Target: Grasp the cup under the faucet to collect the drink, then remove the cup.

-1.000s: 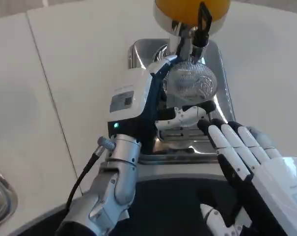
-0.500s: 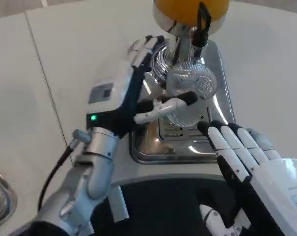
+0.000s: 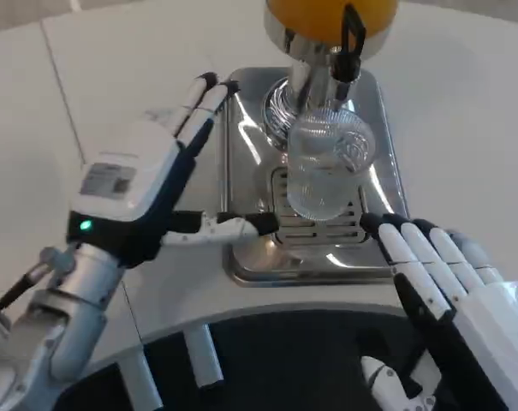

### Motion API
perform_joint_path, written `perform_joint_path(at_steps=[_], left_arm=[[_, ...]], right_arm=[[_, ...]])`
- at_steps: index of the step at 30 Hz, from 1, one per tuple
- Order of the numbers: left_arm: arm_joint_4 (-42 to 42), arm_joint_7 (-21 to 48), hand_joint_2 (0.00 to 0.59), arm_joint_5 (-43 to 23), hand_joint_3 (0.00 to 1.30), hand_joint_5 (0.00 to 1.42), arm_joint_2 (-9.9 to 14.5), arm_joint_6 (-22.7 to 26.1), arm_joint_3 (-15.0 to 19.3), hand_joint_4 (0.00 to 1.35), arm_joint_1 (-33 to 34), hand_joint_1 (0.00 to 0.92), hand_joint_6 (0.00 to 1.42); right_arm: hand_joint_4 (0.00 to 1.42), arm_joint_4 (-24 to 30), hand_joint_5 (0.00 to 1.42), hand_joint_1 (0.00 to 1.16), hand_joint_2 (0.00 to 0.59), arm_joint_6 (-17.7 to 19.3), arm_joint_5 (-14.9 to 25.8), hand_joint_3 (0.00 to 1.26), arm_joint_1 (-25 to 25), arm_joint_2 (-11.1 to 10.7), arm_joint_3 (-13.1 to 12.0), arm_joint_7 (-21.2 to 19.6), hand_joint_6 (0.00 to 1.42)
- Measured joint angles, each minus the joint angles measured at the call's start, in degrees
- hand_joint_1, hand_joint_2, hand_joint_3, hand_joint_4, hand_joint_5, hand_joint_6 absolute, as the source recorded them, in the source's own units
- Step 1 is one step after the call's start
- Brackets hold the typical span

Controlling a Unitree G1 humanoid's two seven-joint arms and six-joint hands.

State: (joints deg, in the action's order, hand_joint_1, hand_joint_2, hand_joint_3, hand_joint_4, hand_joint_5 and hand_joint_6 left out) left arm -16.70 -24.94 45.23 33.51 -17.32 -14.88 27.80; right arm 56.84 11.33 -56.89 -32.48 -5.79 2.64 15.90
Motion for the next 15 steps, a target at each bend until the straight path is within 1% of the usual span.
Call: perform_joint_path(at_steps=[1,3,5,8,10,12,13,15], left_arm=[[1.29,0.02,0.0,0.84,0.0,0.14,0.89,0.06,0.21,0.0,-0.74,0.0,0.16],[6.65,0.35,0.0,5.38,0.0,0.09,4.76,1.02,0.66,0.0,-3.78,0.0,0.12],[9.68,1.27,0.0,7.49,0.0,0.07,6.71,1.59,0.87,0.0,-5.75,0.0,0.1],[14.85,4.92,0.0,8.24,0.0,0.01,8.19,3.82,2.85,0.0,-10.96,0.0,0.05],[16.96,6.75,0.0,8.19,0.0,0.0,8.49,4.93,4.18,0.0,-13.05,0.0,0.03],[21.74,10.05,0.0,7.65,0.0,0.0,9.32,6.15,6.69,0.0,-16.5,0.0,0.02],[23.02,11.01,0.0,7.43,0.0,0.0,9.51,6.45,7.43,0.0,-17.66,0.0,0.02],[27.87,13.84,0.0,7.24,0.0,0.0,9.95,7.96,9.89,0.0,-23.23,0.0,0.0]], right_arm=[[0.0,0.03,0.0,0.13,0.577,-0.01,0.04,0.0,-0.07,0.25,0.01,-0.13,0.0],[0.0,0.21,0.0,0.13,0.577,0.03,0.19,0.0,-0.63,0.78,0.05,-0.92,0.0],[0.0,0.22,0.0,0.13,0.577,0.04,0.25,0.0,-1.09,0.87,0.01,-1.47,0.0],[0.0,0.19,0.0,0.13,0.577,0.31,0.83,0.0,-1.66,0.89,0.05,-2.37,0.0],[0.0,0.17,0.0,0.12,0.577,0.42,1.05,0.0,-1.72,0.86,0.06,-2.88,0.0],[0.0,0.15,0.0,0.12,0.577,0.62,1.7,0.0,-1.84,0.93,0.04,-3.41,0.0],[0.0,0.13,0.0,0.12,0.577,0.62,2.11,0.0,-1.8,1.03,0.06,-3.49,0.0],[0.0,0.13,0.0,0.12,0.577,0.54,2.69,0.0,-1.82,1.66,0.06,-3.83,0.0]])
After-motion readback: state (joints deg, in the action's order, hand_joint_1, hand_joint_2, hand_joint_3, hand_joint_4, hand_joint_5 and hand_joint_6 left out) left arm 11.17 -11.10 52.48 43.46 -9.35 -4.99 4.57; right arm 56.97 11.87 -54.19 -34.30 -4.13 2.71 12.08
